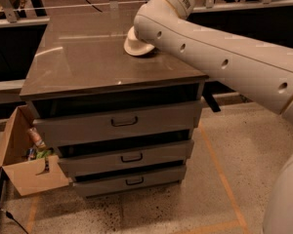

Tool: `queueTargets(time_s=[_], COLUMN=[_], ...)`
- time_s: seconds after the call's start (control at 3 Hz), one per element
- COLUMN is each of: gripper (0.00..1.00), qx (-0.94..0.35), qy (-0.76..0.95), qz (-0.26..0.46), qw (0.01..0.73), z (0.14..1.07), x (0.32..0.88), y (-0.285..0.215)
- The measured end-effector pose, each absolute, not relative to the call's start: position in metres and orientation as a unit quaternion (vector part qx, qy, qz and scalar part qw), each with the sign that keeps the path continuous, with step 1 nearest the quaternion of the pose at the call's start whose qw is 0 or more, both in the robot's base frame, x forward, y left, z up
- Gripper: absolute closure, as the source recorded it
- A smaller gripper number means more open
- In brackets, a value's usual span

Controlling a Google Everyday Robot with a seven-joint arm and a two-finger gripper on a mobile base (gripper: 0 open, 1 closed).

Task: Pick orange can from paper bowl and place on counter

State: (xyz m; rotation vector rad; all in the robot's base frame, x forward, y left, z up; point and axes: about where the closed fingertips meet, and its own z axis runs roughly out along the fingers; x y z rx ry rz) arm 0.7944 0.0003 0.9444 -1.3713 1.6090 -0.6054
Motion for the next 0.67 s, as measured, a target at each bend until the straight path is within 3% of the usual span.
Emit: queueTargets(time_s=[0.67], gripper=[1.0], qx=[-0.539], qy=[0.677], qz=[-0.17], qw=[0.471], z=[0.917], x=[0.786], y=[0.006])
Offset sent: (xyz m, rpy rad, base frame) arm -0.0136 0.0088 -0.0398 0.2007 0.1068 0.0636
